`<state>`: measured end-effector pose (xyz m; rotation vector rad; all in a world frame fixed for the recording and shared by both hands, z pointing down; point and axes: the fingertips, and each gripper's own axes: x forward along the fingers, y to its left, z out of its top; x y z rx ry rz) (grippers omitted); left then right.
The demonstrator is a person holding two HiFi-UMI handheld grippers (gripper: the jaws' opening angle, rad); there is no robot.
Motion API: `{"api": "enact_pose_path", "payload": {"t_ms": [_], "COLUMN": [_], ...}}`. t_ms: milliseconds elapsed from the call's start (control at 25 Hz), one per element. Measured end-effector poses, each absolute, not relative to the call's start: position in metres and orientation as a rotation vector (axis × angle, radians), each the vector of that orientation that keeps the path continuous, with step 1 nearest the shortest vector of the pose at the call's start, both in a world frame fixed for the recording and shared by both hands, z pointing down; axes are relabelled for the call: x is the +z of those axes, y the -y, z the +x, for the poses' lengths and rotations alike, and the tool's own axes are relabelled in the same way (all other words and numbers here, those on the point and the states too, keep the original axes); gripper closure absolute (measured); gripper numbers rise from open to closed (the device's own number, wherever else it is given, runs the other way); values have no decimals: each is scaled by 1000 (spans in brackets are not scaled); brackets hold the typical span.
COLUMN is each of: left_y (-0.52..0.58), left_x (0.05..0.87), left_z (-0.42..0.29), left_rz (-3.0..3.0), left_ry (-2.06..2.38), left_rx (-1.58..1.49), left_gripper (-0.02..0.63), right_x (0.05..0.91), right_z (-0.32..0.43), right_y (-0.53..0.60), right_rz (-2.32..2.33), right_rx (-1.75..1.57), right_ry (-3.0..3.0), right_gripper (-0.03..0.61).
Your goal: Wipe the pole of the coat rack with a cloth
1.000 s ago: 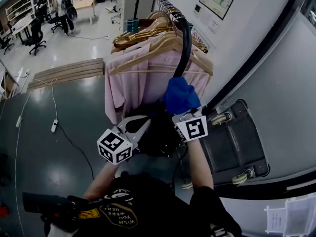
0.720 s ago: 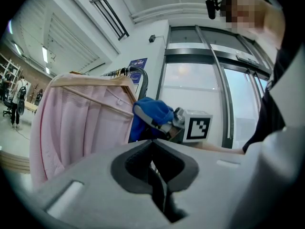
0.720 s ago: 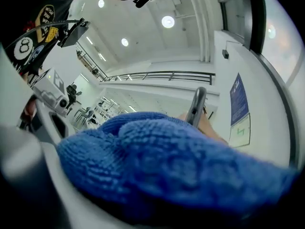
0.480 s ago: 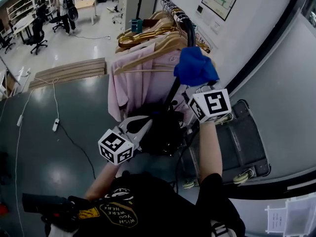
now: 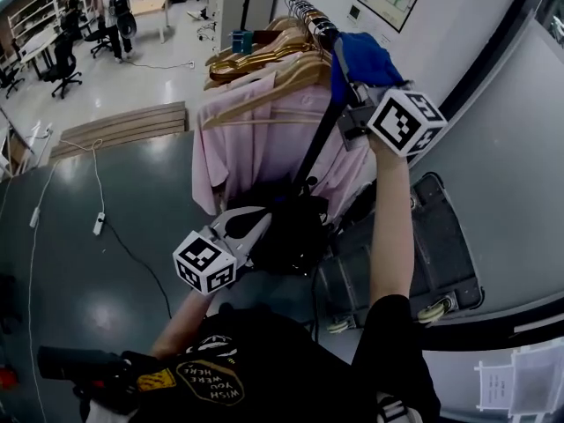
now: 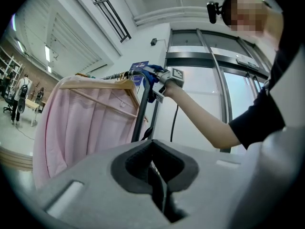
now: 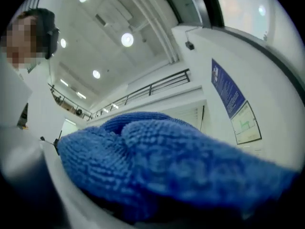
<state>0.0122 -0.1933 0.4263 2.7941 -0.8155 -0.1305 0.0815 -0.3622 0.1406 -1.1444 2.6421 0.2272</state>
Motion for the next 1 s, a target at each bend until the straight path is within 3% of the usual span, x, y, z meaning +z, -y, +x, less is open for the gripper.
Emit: {"api": "enact_pose_path", "payload": {"t_ms": [120, 280, 440, 640, 800, 1000], "left_y": [197, 201, 198, 197, 199, 199], "left_x": [430, 430, 431, 433, 432, 428], "left_z": [10, 9, 12, 11, 6, 4], "left_rz": [2787, 2785, 2788, 2778, 2773, 2772], "left_ry": [819, 827, 820, 838, 876, 885], "left_rx": [-117, -122, -116, -124, -135, -145], "left_gripper": [611, 611, 611, 611, 611, 611], "right_x": [179, 307, 360, 292, 195, 140], "right_z": [92, 73, 69, 57, 70, 68], "right_y": [312, 281, 278, 284, 312, 377], "right_rz": [-1095, -1058, -1088, -1206, -1276, -1381], "right_rx": [352, 511, 467, 750, 649, 533], "right_ry": [-2511, -2676, -2696, -2715, -2669, -2808], "right_gripper": [569, 571, 552, 571, 571, 571]}}
